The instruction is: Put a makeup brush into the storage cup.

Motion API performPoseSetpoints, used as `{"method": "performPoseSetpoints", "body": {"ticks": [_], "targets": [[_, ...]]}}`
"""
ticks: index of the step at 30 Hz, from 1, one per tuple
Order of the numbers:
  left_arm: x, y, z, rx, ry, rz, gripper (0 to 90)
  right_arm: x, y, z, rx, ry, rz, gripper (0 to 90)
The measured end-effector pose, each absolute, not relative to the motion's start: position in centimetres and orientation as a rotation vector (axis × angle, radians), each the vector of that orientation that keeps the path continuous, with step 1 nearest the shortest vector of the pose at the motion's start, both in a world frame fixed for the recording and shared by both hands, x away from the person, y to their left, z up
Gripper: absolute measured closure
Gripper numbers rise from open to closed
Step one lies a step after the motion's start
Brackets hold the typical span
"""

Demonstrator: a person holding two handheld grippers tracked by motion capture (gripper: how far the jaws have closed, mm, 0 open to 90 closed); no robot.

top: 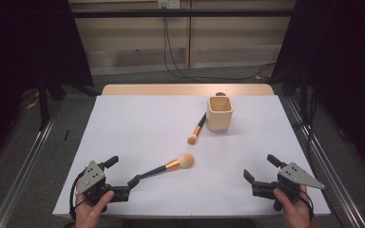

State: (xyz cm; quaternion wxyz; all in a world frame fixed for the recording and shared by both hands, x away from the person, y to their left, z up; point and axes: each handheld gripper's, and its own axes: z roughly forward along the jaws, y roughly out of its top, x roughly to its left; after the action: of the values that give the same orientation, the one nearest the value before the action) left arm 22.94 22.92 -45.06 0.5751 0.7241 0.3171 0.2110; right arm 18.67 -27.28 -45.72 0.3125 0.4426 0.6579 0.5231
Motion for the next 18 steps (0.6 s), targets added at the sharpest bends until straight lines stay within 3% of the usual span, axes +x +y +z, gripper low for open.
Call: {"method": "performPoseSetpoints", "body": {"ticks": [18], "targets": [[22.54, 22.07, -44.9, 1.74, 0.742, 0.491, 2.0, 18.92, -27.0, -45.68, 1.147, 1.736, 1.404, 0.2]]}}
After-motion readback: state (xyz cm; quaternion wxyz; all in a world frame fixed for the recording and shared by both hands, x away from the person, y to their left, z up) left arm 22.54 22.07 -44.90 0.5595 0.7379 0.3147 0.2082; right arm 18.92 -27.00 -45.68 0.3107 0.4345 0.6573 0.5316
